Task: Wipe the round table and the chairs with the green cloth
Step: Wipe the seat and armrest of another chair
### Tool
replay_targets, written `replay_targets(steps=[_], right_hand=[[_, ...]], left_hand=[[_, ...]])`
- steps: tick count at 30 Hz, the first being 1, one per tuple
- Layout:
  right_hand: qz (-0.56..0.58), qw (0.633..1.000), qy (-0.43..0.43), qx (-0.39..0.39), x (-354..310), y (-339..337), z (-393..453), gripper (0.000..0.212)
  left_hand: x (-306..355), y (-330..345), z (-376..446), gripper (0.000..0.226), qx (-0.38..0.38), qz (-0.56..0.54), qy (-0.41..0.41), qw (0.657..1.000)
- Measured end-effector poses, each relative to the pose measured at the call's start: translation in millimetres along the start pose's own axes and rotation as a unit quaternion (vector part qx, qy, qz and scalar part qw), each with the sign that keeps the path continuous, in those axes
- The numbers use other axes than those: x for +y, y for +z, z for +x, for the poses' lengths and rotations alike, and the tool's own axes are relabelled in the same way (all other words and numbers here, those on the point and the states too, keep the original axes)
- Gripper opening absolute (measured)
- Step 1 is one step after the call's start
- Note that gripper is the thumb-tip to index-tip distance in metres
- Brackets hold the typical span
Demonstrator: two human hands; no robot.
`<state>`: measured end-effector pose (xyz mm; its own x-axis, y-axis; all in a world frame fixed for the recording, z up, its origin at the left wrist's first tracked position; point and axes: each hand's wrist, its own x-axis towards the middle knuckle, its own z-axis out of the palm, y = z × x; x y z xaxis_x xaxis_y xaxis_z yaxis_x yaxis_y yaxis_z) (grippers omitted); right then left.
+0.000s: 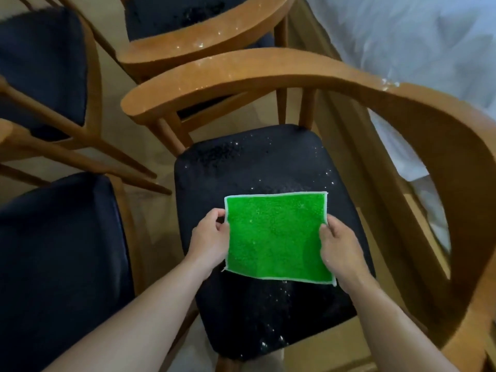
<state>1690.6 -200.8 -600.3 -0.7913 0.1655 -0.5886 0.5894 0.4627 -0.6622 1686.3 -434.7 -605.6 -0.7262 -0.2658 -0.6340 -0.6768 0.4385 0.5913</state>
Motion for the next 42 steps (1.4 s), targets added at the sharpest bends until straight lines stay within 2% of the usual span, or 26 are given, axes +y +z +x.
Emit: replay_targets(steps=[1,2,3,6,8,10,12,15,18,20,23,25,27,30,32,33,34,35,37,39,42], right_hand=[[-0.100,0.994,0.006,0.036,7,9,10,0.034],[-0.188,0.980,-0.001,0.068,14,21,17,0.047],[-0.236,0.968,-0.026,0.086,19,36,19,0.058],[-0.323,0.938,-0.116,0.040,26,93,18,0.076],[-0.365,0.925,-0.104,0.010,32,131,25,0.084],[-0.378,0.923,-0.065,0.018,32,158,34,0.087],[-0.388,0.918,-0.059,0.052,30,169,44,0.088],[-0.422,0.894,-0.134,0.075,36,150,71,0.087],[-0.449,0.879,-0.140,0.073,21,113,115,0.090],[-0.436,0.889,-0.109,0.085,1,105,141,0.089],[-0.380,0.914,-0.079,0.118,-13,118,151,0.073],[-0.390,0.905,-0.110,0.126,-4,131,133,0.066],[-0.431,0.881,-0.170,0.091,24,144,88,0.065],[-0.475,0.826,-0.302,-0.029,80,153,8,0.068],[-0.499,0.781,-0.368,-0.075,96,138,3,0.069],[-0.503,0.773,-0.381,-0.069,95,128,16,0.069],[-0.503,0.780,-0.371,-0.039,90,117,34,0.070],[-0.495,0.802,-0.334,0.009,82,106,54,0.071],[-0.458,0.858,-0.207,0.105,64,85,98,0.073],[-0.395,0.900,-0.079,0.168,49,69,134,0.074],[-0.346,0.913,0.000,0.218,35,72,149,0.075]], left_hand=[[-6,4,13,0.020,-0.009,0.020,-0.013,1.000],[-14,7,25,0.027,-0.015,0.053,-0.017,0.998],[-20,8,36,0.033,-0.016,0.084,-0.012,0.996],[-36,2,59,0.041,0.028,0.148,0.038,0.988],[-47,-6,74,0.049,0.088,0.184,0.061,0.977],[-55,-14,91,0.065,0.104,0.184,0.041,0.976],[-60,-15,108,0.082,0.056,0.152,-0.012,0.987],[-63,-1,126,0.098,-0.005,0.161,-0.077,0.984],[-69,5,130,0.101,-0.035,0.182,-0.080,0.979],[-68,1,132,0.102,-0.057,0.179,-0.086,0.978],[-63,-2,131,0.104,-0.073,0.183,-0.100,0.975],[-59,-2,129,0.104,-0.080,0.176,-0.108,0.975],[-54,-4,127,0.104,-0.085,0.172,-0.111,0.975],[-48,-6,123,0.103,-0.094,0.172,-0.121,0.973],[-45,-6,123,0.103,-0.095,0.174,-0.129,0.972],[-45,-6,122,0.103,-0.094,0.175,-0.133,0.971],[-44,-6,123,0.103,-0.093,0.176,-0.134,0.971],[-45,-5,123,0.103,-0.094,0.175,-0.134,0.971],[-46,-6,123,0.103,-0.101,0.170,-0.134,0.971],[-48,-6,124,0.103,-0.106,0.166,-0.129,0.972],[-50,-5,125,0.104,-0.104,0.166,-0.125,0.973]])
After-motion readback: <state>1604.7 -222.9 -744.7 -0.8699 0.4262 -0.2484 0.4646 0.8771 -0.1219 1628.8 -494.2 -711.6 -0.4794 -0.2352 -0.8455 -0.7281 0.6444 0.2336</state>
